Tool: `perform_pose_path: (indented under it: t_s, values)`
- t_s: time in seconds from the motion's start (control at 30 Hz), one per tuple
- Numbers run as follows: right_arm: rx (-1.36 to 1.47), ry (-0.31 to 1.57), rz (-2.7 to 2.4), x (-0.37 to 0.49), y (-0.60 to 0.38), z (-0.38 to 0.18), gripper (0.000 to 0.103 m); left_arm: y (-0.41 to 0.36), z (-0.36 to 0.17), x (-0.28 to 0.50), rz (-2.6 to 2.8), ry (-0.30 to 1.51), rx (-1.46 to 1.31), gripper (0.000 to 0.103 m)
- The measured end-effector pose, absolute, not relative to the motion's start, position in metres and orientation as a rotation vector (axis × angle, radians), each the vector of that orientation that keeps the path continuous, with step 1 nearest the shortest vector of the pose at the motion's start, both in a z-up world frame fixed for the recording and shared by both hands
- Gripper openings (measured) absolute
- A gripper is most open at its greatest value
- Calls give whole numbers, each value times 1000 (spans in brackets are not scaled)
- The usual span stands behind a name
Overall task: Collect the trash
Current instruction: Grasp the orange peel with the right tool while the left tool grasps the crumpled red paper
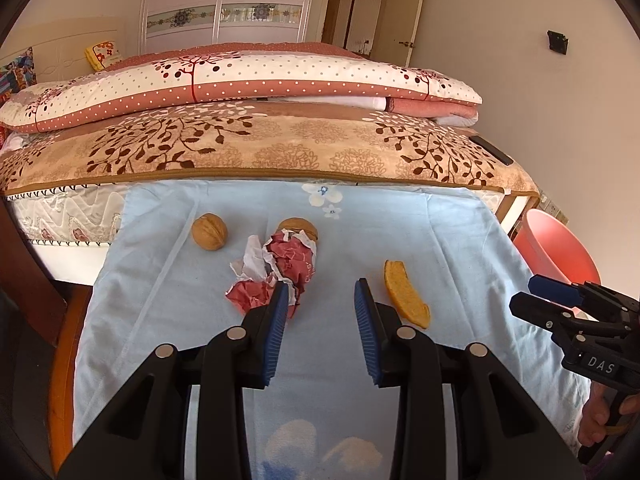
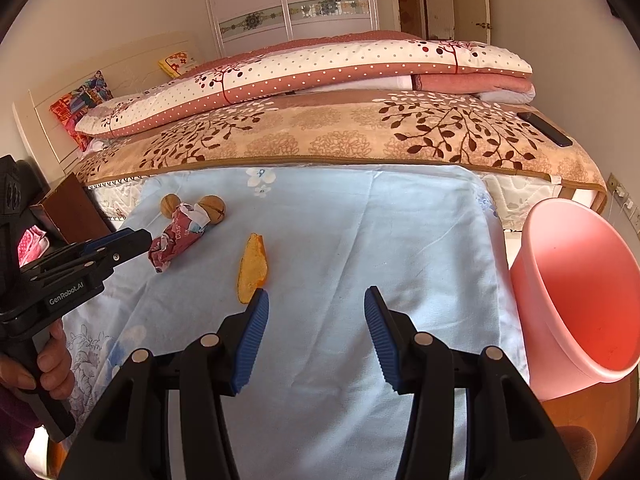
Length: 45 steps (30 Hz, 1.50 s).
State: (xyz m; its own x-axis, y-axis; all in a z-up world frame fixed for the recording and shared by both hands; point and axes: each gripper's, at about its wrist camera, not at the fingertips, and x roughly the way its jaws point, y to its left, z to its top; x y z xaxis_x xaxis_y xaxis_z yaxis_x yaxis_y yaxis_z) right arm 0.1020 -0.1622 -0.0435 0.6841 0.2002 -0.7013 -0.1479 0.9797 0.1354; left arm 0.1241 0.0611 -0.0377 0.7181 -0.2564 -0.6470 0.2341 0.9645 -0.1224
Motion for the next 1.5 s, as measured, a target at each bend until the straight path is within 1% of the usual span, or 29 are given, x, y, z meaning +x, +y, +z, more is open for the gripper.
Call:
perform_pose_path:
  t_s: [0.33,0.47,0.77,0.9,0.97,1.07,1.3,1.33,1.4,1.5]
  values:
    - [75,817,218,109,-154,-51,49,69,-53,158,-273,778,11,34]
    - [91,825,240,116,-151,-53,54,64,-59,162,-284,792,34,34]
    - [107,850,309,136,-132,-57,56,67,-72,169,-221,798,65,34]
    - [112,876,325,148,-124,-65,56,73,-73,170,-224,797,38,34]
    - [113,891,330,152,-120,-69,56,77,-72,170,-221,794,21,24]
    - [99,904,337,158,-113,-76,56,83,-69,170,-230,801,-35,21]
    - [11,946,314,169,-94,-89,56,90,-54,157,-250,767,-105,21]
    - [-3,954,306,171,-92,-91,55,90,-52,155,-251,761,-110,21]
    - [-43,972,291,174,-85,-96,49,91,-49,152,-255,756,-123,21]
    - [-109,956,271,173,-78,-97,38,91,-46,149,-258,750,-136,21]
